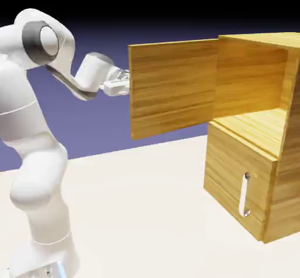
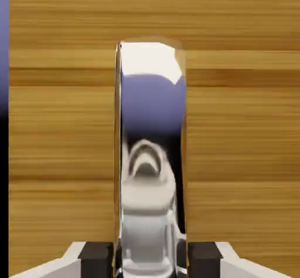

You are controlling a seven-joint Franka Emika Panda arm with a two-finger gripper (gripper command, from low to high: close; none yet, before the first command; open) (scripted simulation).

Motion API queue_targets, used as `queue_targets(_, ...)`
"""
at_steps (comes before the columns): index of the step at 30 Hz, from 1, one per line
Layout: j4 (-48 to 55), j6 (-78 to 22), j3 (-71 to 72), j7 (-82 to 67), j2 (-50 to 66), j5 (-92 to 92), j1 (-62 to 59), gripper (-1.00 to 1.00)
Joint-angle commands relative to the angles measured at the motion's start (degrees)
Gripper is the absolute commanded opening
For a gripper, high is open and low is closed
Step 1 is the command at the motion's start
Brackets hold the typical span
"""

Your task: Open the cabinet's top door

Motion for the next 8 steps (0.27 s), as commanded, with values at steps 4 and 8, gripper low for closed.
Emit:
queue_targets(4, 3.31, -7.7, 0.63, 3.76, 8.33, -2.28, 2.69, -1.0)
queue_targets(8, 7.57, -15.72, -2.03, 7.72, 16.63, -3.95, 8.86, -1.0)
